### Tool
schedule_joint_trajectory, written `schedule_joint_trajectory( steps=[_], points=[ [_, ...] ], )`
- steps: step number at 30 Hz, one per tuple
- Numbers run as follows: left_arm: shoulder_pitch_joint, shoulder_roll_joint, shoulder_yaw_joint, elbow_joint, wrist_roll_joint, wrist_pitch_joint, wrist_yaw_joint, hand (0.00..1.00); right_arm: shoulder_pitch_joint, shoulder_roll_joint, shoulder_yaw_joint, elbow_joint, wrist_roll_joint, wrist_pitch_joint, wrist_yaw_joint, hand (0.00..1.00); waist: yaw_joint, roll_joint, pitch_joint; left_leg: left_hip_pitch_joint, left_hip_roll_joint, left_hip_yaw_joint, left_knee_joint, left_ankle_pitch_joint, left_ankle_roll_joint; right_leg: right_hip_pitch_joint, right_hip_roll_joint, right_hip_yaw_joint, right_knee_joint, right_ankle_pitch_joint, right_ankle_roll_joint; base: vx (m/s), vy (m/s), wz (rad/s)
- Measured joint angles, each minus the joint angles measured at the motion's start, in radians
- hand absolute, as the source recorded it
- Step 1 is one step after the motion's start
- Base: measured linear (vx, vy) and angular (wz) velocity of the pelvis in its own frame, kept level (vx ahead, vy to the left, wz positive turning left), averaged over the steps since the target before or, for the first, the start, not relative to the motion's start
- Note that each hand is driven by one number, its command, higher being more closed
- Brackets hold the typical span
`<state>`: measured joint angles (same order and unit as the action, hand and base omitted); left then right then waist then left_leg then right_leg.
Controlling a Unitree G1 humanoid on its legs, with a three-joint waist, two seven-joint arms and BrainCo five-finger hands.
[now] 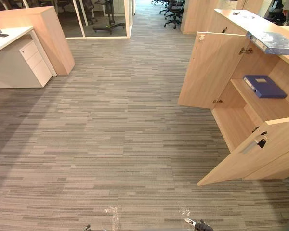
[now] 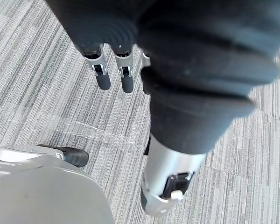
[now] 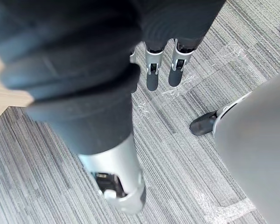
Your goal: Walk over to the cabinet, pick up the folder, carry it to the office cabinet, place the folder inside the office cabinet, then close the office cabinet door
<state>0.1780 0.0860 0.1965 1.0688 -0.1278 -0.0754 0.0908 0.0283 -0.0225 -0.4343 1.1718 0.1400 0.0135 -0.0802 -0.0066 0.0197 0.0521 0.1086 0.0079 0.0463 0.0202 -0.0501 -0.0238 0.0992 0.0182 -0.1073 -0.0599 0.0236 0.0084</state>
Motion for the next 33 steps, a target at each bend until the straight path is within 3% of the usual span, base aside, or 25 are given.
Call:
schedule_joint_trajectory(
  steps=[10, 16, 25, 33],
  points=[
    [0.0, 0.003, -0.01, 0.0, 0.002, -0.003, -0.01, 0.0, 0.002, 0.0, 0.0, 0.0, -0.003, -0.003, 0.0, 0.0, 0.0, 0.0, 0.004, 0.008, 0.001, 0.002, -0.003, 0.0, 0.0, 0.006, 0.001, 0.0, -0.001, 0.002, -0.003, 0.0, 0.0, 0.0],
    [-0.008, 0.006, -0.026, -0.002, 0.159, -0.009, 0.051, 0.0, 0.002, 0.001, 0.005, 0.0, -0.003, -0.009, -0.021, 0.0, 0.001, 0.0, 0.005, 0.014, 0.003, 0.004, -0.013, 0.0, 0.0, 0.01, 0.003, 0.001, -0.007, 0.002, -0.003, 0.0, 0.0, 0.0],
    [-0.008, 0.006, -0.043, -0.003, 0.151, -0.023, 0.112, 0.0, 0.003, 0.006, 0.007, -0.001, 0.001, -0.025, -0.075, 0.0, 0.003, -0.001, 0.017, 0.014, 0.003, 0.004, -0.015, 0.0, 0.0, 0.01, 0.004, 0.001, -0.009, 0.002, -0.003, 0.0, 0.0, 0.0],
    [-0.01, 0.023, -0.106, -0.009, 0.162, -0.032, 0.123, 0.0, 0.003, 0.007, 0.033, -0.011, -0.004, -0.036, -0.1, 0.0, 0.003, -0.004, 0.027, 0.005, 0.003, -0.012, -0.015, 0.002, 0.0, 0.01, 0.003, -0.02, -0.014, 0.001, -0.003, 0.0, 0.0, 0.06]
  ],
)
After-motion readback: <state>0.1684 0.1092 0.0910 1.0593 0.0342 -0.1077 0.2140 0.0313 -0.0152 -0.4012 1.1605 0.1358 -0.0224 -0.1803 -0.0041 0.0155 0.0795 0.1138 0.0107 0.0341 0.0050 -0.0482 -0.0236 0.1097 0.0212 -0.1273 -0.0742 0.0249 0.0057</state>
